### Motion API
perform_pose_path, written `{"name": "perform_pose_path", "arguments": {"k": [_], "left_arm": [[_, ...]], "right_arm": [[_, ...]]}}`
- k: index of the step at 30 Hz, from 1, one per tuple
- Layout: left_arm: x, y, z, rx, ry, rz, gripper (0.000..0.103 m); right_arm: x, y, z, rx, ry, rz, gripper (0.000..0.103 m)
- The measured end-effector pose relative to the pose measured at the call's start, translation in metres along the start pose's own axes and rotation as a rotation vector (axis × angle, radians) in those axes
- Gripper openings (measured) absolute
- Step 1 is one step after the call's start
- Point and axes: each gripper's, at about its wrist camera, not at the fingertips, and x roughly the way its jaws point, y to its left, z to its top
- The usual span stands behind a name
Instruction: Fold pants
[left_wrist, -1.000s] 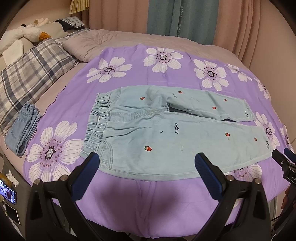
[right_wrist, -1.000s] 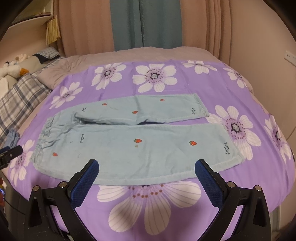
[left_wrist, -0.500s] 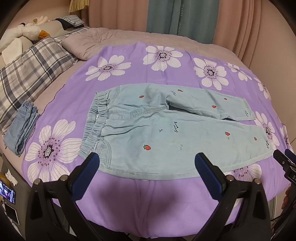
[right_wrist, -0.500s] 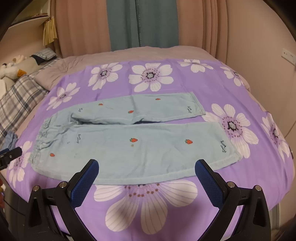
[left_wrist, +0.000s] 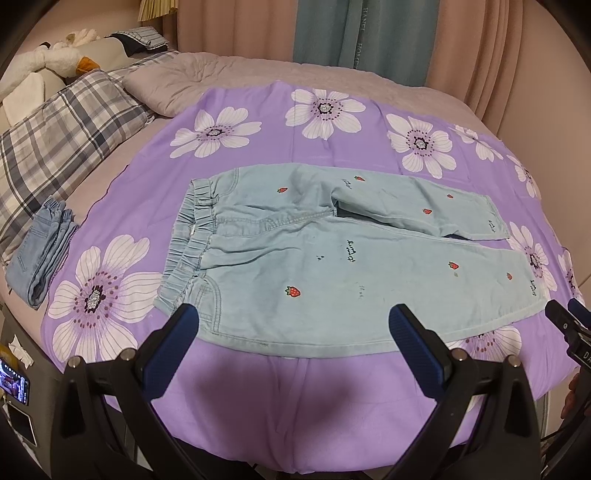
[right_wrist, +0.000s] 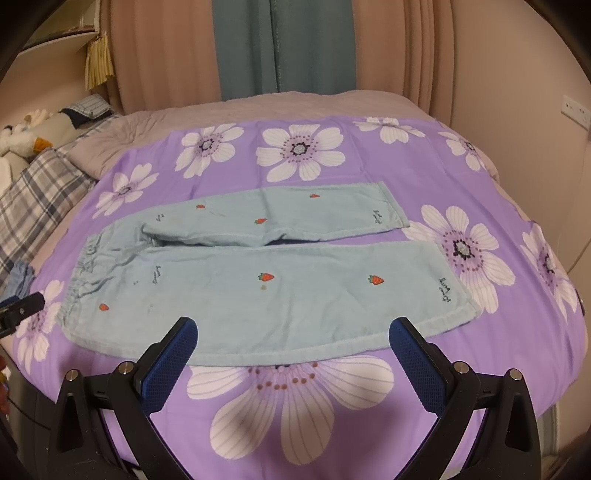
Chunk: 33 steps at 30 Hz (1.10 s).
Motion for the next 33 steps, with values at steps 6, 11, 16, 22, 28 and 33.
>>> {"name": "perform_pose_path", "arguments": {"k": [6, 11, 16, 22, 28, 33], "left_arm": [[0.001, -0.001, -0.001, -0.002, 0.003, -0.002, 0.103], [0.002, -0.001, 0.000, -0.004, 0.004, -0.004, 0.103], [0.003, -0.001, 0.000, -0.011, 0.009, -0.008, 0.103], [0.003, -0.001, -0.001, -0.013, 0.009, -0.009, 0.103], [0.005, -0.001, -0.001, -0.023, 0.015, -0.014, 0.103], [0.023, 0.024, -0.002, -0.170, 0.047, -0.138, 0.103]], "right_arm": [[0.000, -0.001, -0.002, 0.001, -0.001, -0.002, 0.103], [0.000, -0.002, -0.003, 0.003, -0.002, -0.003, 0.103], [0.000, -0.003, -0.004, 0.003, -0.001, -0.003, 0.103], [0.000, -0.003, -0.003, 0.005, -0.002, -0.003, 0.103], [0.000, -0.004, -0.004, 0.004, -0.001, -0.005, 0.103], [0.002, -0.005, -0.006, -0.003, 0.002, -0.005, 0.103]]}}
